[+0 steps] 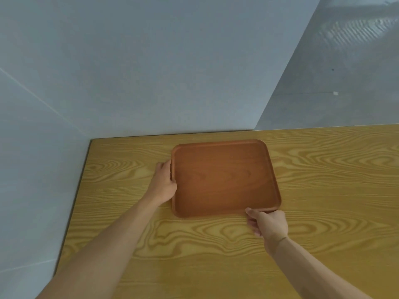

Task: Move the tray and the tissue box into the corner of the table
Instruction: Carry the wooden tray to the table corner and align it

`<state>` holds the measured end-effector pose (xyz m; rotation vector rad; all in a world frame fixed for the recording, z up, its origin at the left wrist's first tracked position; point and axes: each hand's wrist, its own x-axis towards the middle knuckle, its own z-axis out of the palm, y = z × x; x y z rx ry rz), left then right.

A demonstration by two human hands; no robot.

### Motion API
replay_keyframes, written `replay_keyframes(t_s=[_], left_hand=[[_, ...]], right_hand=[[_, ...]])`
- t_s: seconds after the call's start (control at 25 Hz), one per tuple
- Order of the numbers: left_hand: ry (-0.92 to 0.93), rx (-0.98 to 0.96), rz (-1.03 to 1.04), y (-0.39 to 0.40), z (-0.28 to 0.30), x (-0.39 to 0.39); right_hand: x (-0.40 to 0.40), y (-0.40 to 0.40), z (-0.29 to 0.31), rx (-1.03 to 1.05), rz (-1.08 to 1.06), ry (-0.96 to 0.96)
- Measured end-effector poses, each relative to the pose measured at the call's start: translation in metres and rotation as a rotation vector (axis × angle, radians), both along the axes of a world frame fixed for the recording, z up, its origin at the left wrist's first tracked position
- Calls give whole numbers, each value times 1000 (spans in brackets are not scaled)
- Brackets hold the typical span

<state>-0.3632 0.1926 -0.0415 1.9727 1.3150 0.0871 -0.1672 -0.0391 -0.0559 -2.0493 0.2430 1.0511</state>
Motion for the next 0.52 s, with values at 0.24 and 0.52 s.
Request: replay_keyframes(t_s=[0.24,0.52], left_hand=[[139,24,-20,4,-4,10],[225,180,-38,-11,1,-1]], right_hand=[[8,-3,6,-75,109,-45],[30,-22,26,-259,505,-219]])
